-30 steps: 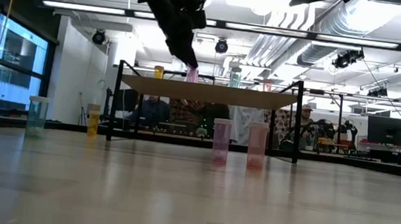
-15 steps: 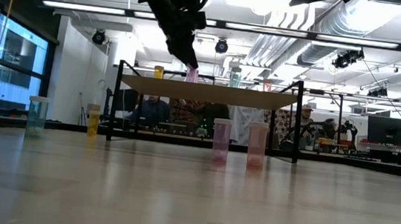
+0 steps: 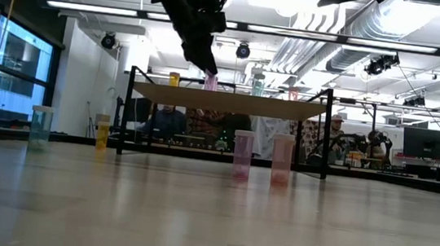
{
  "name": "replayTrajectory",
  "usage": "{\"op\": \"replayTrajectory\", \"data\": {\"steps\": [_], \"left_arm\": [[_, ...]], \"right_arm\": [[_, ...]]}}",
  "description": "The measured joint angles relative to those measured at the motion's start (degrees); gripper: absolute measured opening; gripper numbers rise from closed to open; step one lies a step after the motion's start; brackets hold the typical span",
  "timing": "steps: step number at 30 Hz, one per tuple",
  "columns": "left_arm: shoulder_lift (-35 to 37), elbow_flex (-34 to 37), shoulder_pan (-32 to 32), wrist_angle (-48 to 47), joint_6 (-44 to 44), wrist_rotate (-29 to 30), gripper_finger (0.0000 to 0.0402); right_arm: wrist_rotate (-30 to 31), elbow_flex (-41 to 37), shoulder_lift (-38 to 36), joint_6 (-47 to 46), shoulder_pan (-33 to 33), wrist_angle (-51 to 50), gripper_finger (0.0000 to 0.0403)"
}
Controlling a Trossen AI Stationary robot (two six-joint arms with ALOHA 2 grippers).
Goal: Pick and place medicine bottles onto shelf by color
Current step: Put the bottom purple pill bottle on the shelf aligned with the other purple pill bottle
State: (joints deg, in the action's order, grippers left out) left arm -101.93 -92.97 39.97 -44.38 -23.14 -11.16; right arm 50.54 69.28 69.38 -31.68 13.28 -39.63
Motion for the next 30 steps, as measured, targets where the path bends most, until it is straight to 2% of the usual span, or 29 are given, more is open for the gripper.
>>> {"op": "replayTrajectory", "data": {"steps": [30], "left_arm": [[0.0,0.0,0.0,-0.9,0.5,-0.9,0.0196]], "right_arm": [[0.0,0.0,0.0,0.0,0.0,0.0,0.0170]]}}
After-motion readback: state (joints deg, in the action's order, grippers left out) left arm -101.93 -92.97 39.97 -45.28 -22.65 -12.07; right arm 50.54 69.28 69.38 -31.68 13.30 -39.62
